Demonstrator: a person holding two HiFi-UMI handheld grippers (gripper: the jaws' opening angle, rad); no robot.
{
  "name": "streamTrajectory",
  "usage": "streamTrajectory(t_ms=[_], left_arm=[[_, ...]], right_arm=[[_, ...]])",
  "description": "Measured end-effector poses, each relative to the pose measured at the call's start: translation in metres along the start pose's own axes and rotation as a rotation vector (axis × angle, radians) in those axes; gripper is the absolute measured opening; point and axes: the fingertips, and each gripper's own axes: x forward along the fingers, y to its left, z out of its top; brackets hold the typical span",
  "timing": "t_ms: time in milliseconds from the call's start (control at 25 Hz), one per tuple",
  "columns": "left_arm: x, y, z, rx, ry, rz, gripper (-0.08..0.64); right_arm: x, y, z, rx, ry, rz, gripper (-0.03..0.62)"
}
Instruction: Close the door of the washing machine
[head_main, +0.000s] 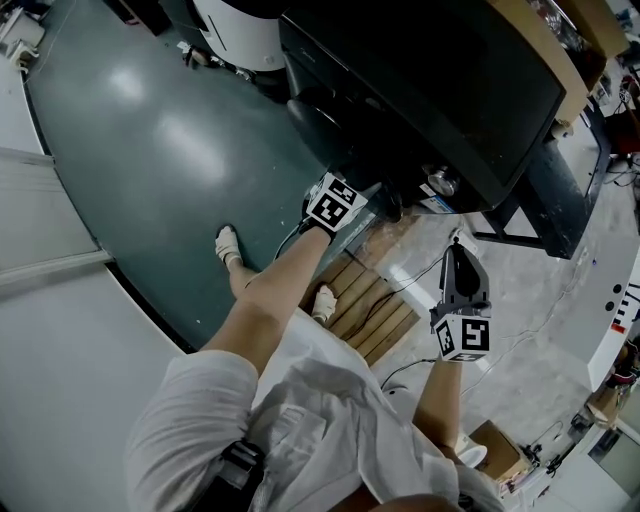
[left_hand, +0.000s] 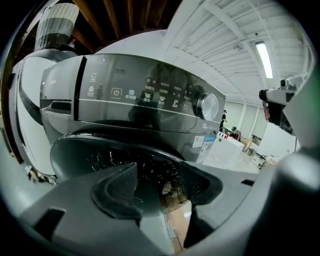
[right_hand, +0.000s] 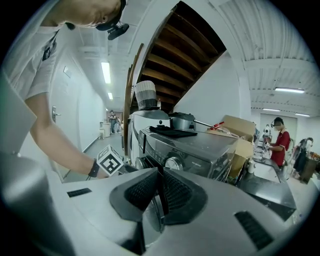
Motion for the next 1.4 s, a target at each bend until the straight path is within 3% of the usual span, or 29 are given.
streamTrajectory(t_ms=[440, 1400], left_arm=[[0.013, 0.006, 0.009, -0.089, -0.033, 0.094, 0.235], [0.016, 0.008, 0.012, -0.117, 0.000, 0.172, 0.239]], right_arm=[[0.006, -0.019, -0.014, 0.020, 0.021, -0.012, 0.034], [0.034, -0.014, -0.009, 0.016, 0.017, 0.031, 0.034]])
